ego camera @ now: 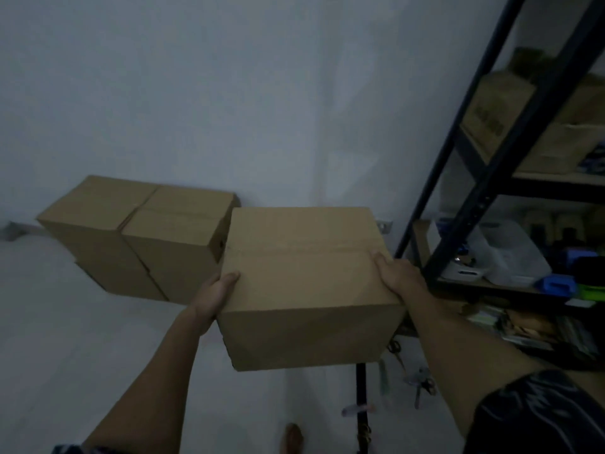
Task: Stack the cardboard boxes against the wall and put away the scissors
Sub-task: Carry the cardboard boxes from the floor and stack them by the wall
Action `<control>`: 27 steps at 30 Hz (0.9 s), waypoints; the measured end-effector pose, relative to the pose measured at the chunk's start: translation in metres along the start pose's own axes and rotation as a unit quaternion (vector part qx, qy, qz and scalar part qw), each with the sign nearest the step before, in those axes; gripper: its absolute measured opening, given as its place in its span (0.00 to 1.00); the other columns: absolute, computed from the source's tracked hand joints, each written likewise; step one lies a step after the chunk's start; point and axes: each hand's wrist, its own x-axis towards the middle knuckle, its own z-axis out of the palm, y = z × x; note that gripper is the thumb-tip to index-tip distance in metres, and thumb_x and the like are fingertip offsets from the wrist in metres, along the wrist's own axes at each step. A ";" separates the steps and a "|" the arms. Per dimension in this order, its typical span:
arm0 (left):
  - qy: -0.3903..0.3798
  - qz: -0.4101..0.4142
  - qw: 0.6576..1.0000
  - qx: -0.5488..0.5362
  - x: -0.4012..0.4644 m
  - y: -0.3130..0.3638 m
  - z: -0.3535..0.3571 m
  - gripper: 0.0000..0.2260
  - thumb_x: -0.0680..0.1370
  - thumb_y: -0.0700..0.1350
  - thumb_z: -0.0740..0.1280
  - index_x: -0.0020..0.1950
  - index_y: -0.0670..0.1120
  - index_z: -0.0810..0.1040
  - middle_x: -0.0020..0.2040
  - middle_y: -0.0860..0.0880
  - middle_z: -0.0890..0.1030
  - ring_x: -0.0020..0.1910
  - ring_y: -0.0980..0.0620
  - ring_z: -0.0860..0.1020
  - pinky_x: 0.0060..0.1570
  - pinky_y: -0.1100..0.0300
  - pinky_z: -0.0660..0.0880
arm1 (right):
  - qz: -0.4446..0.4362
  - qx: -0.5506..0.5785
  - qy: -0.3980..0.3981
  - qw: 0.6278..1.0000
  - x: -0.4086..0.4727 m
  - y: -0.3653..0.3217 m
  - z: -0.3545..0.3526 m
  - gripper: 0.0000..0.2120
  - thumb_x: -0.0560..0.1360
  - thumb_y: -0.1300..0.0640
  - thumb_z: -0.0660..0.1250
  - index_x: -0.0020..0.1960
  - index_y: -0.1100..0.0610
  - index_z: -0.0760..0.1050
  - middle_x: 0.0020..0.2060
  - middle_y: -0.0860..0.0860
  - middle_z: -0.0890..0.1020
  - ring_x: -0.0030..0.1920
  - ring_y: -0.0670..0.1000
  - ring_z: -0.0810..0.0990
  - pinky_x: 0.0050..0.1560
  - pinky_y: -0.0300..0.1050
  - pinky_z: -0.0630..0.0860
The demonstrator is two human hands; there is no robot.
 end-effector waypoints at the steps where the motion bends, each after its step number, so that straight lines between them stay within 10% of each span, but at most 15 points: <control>1: 0.000 0.008 1.000 0.000 0.017 0.011 -0.006 0.24 0.77 0.56 0.67 0.69 0.46 0.73 0.62 0.44 0.79 0.57 0.42 0.80 0.59 0.45 0.76 | -0.005 0.003 0.007 1.000 0.013 -0.016 0.003 0.45 0.75 0.25 0.47 0.75 0.60 0.66 0.72 0.60 0.70 0.69 0.62 0.71 0.68 0.53 0.69; 20: -0.028 0.104 0.981 0.163 0.269 0.117 -0.093 0.30 0.72 0.67 0.63 0.70 0.53 0.71 0.66 0.50 0.77 0.64 0.48 0.75 0.67 0.44 0.70 | 0.026 0.026 0.046 0.998 0.172 -0.178 0.087 0.38 0.78 0.29 0.47 0.71 0.56 0.72 0.67 0.57 0.75 0.64 0.61 0.75 0.63 0.53 0.71; 27: -0.076 0.099 0.980 0.158 0.331 0.124 -0.083 0.19 0.82 0.51 0.60 0.72 0.47 0.70 0.65 0.48 0.76 0.63 0.49 0.74 0.64 0.55 0.69 | 0.069 0.027 0.074 0.994 0.202 -0.197 0.101 0.44 0.75 0.25 0.45 0.70 0.58 0.72 0.64 0.61 0.77 0.61 0.63 0.77 0.60 0.55 0.73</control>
